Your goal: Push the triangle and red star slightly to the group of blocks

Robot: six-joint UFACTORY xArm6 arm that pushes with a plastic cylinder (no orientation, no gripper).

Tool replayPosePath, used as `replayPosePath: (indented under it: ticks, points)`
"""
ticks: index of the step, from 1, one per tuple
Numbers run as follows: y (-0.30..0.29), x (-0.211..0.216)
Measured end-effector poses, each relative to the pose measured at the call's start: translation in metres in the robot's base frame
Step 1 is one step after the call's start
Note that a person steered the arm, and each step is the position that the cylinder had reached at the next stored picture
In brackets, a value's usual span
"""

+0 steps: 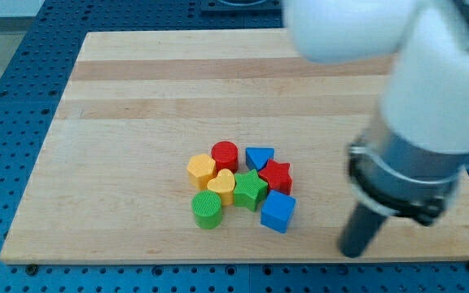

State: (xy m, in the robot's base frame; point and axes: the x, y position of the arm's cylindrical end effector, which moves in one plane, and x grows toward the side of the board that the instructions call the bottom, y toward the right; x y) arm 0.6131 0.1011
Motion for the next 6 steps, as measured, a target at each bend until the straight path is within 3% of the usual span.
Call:
replayPosePath:
  ticks: [2,3,6]
  points:
    - [-0.113,-0.067]
    - [-0.125,-0.070]
    - [0.003,-0.044]
